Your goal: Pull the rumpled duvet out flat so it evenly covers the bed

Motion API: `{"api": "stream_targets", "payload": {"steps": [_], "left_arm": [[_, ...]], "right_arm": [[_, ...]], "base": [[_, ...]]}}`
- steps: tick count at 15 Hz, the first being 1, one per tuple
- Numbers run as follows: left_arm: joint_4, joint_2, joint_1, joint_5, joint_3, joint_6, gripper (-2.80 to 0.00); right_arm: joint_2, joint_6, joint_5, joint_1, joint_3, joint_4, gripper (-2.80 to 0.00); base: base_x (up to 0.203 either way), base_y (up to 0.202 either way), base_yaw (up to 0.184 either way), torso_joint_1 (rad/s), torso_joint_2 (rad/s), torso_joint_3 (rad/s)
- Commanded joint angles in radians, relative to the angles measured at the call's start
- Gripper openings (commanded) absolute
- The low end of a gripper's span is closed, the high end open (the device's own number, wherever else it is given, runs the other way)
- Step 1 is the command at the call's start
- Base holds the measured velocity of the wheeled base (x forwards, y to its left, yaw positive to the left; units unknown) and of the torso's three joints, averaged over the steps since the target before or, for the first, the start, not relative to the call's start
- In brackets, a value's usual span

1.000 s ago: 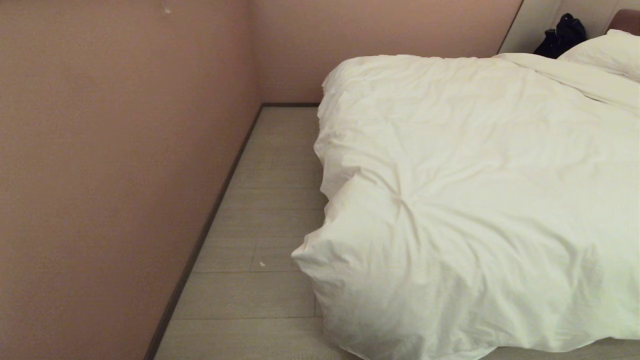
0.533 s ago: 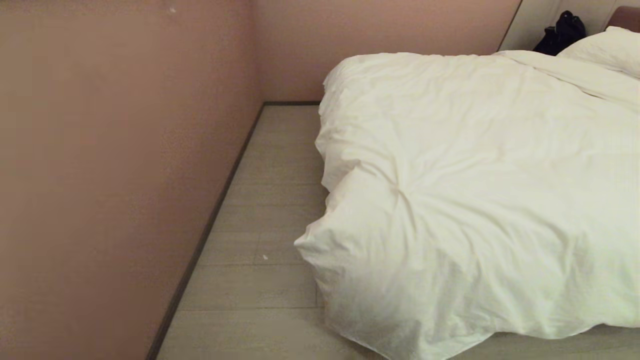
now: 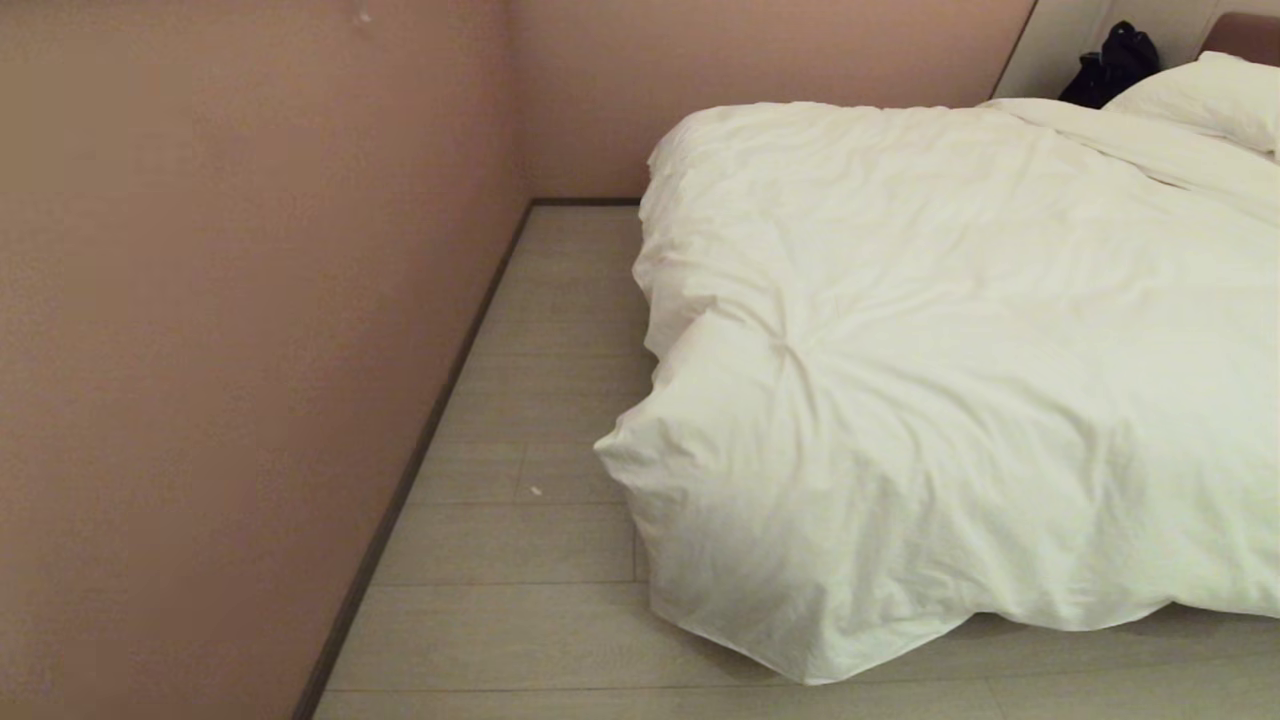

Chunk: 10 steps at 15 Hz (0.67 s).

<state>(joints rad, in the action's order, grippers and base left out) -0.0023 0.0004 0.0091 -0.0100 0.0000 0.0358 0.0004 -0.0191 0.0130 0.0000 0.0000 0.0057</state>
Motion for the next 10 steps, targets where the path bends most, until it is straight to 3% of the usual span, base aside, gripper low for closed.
{"api": "stream_targets", "payload": {"steps": [1, 10], "left_arm": [[-0.001, 0.000, 0.000, 0.000, 0.000, 0.001, -2.80], [-0.001, 0.000, 0.000, -0.001, 0.000, 0.001, -2.80]], "right_arm": [[0.000, -0.001, 0.001, 0.000, 0.000, 0.000, -2.80], [0.000, -0.002, 0.001, 0.000, 0.000, 0.000, -2.80]], "base": [[0.000, 0.000, 0.000, 0.000, 0.00, 0.000], [0.000, 0.000, 0.000, 0.000, 0.00, 0.000]]}}
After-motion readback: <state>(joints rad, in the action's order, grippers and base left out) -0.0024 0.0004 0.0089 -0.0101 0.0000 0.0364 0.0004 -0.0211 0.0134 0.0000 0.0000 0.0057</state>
